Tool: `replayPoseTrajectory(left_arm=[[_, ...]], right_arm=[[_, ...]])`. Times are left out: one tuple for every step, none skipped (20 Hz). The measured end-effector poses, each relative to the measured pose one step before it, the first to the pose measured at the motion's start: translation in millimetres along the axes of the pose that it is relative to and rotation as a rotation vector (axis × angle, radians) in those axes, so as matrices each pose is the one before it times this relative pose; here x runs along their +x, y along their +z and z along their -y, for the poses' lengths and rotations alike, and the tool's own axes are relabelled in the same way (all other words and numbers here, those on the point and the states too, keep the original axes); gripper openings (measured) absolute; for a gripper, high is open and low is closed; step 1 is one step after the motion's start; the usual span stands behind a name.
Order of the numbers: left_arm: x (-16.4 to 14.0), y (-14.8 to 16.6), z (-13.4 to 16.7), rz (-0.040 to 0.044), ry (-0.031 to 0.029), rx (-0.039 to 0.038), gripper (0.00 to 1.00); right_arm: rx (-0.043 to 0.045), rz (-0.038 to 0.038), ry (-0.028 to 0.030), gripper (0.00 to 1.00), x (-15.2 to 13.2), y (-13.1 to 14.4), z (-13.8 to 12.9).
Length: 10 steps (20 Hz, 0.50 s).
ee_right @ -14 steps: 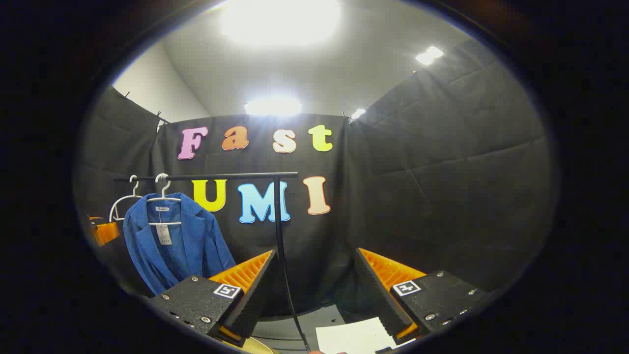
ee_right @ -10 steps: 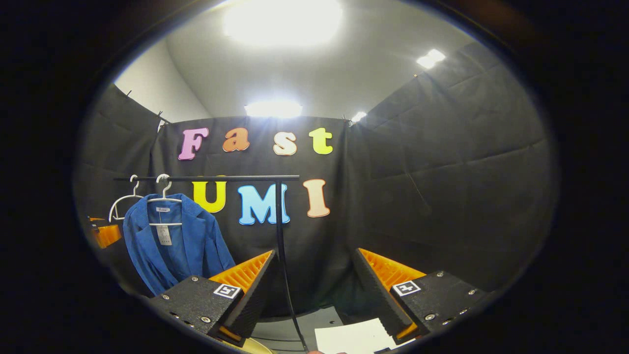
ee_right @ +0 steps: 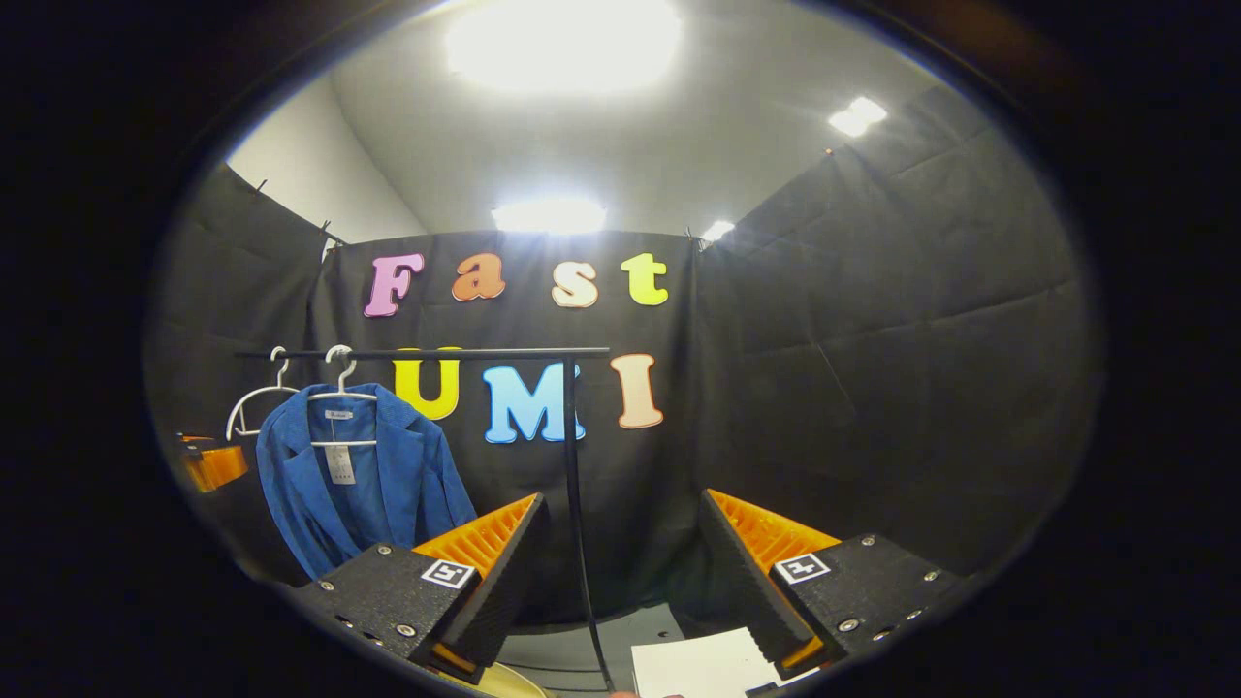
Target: Grasp the clothes on the hanger with both hands and then place them into the laundry hamper below.
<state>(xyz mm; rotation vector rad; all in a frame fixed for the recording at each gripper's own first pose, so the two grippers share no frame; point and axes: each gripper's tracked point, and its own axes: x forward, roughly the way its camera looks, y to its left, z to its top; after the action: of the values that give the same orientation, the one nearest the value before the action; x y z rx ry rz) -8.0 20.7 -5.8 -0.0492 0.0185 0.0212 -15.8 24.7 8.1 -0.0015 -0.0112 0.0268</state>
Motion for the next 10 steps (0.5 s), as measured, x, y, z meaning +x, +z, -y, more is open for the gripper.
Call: replayPoseTrajectory(left_arm=[[-2.56,-0.95,-1.03,-0.00442,0.00075,-0.01318,0.9],[-0.7,-2.33,-1.24,-0.00361,-0.00081,-0.01325,0.95],[-1.37,0.5,-1.05,-0.00118,-0.00101,-0.01231,0.95],[0.37,-0.66,-2.9,-0.00072,0.00254,-0.01018,0.95],[-0.68,0.47,-3.51,-0.00033,0.0063,-0.00955,0.95],[0.68,-1.49,-4.06,-0.00357,0.0058,-0.00968,0.93],[1.45,-0.25,-3.76,-0.00352,0.00327,-0.00951,0.93],[1.72,-1.78,-4.08,-0.00536,0.00331,-0.00758,0.95],[0.53,0.49,-5.25,-0.00609,0.00898,-0.00161,0.9],[-0.43,1.06,-7.11,-0.00265,0.01528,0.00217,0.95]], right_arm=[[0.00076,-0.00492,0.00344,0.96,-0.6,-1.23,-1.7],[0.00017,-0.00313,0.00295,0.96,-0.56,-0.36,-1.82],[0.0007,-0.00253,0.00416,0.96,-0.42,-0.61,-2.49],[0.00198,-0.00111,0.00665,0.96,-0.14,1.01,-3.95],[0.00208,-0.00184,0.01017,0.96,-0.11,0.6,-4.83],[0.00231,-0.00401,0.01455,0.96,0.82,0.91,-8.26],[0.00205,-0.00274,0.02054,0.95,1.91,-0.19,-9.78],[-0.00398,-0.00113,0.01919,0.96,3.26,1.11,-10.16],[-0.00843,-0.00142,0.0103,0.95,4.88,0.83,-7.41],[-0.00746,-0.00121,0.01259,0.96,4.88,2.84,-8.47]])
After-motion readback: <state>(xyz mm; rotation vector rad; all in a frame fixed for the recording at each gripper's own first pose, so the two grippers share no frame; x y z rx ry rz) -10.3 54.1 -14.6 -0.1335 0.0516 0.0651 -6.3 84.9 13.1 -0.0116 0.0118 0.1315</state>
